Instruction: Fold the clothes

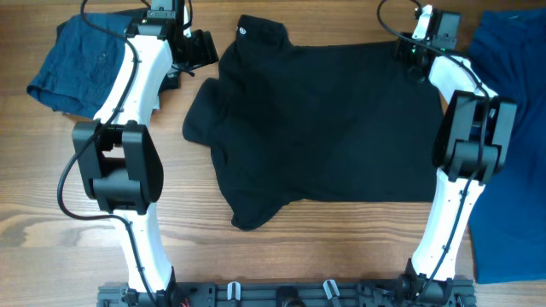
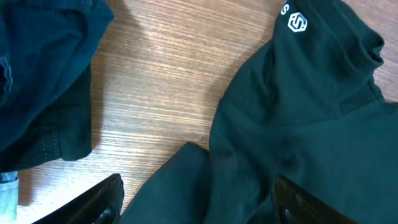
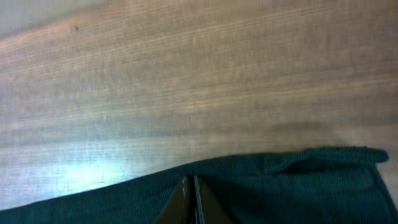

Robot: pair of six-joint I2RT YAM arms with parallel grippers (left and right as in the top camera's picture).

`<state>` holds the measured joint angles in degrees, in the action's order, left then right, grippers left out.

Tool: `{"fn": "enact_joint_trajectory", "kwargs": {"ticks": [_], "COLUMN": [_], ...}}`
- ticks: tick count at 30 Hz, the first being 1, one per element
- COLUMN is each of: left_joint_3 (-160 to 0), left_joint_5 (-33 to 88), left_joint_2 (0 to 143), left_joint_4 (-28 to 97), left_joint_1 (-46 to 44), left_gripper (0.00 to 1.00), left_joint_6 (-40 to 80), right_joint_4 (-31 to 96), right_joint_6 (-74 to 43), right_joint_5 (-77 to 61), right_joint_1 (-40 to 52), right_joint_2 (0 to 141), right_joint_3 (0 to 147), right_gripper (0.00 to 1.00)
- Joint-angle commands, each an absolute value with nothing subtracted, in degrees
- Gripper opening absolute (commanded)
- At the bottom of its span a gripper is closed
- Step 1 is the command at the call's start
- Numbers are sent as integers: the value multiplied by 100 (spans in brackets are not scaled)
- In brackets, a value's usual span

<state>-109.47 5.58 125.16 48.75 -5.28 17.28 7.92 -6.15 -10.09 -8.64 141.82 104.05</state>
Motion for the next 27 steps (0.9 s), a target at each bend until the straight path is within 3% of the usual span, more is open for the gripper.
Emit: {"fn": "enact_joint_trajectory", "kwargs": {"ticks": [1, 5, 9, 10, 14, 16, 21, 27], "left_joint_3": [-10945, -10947, -10954, -10954, -10954, -10951, -10951, -10951], "left_joint_5": [438, 360, 185, 185, 185, 161, 73, -1], "left_joint_2": [12582, 12580, 12363, 12108, 11185, 10739, 9688, 8805], "left_joint_4": [4812, 4775, 4810, 4936, 5669, 6125, 7658, 8910], "left_joint_1": [-497, -497, -484, -480, -482, -482, -482, -558], "left_gripper": [76, 78, 97, 100, 100, 100, 100, 100], "left_joint_6": [1717, 1678, 1682, 1702, 1887, 2088, 2565, 2755], "right_joint_4": [899, 1238, 2139, 2814, 4720, 5559, 7373, 8571], "right_joint_6": [-593, -596, -451, -449, -458, -543, -1098, -1225], "right_joint_5": [-845, -1081, -845, -585, -30, 21, -3, 1], "right_joint_1": [-805, -812, -832, -834, -989, -1157, -1750, -1990], "right_joint_2": [14866, 14451, 13325, 12682, 11327, 10831, 10261, 10263], "right_joint_3": [10589, 11454, 11935, 11948, 11948, 11946, 11946, 11837], "right_gripper": [4, 9, 29, 46, 81, 87, 90, 98]}}
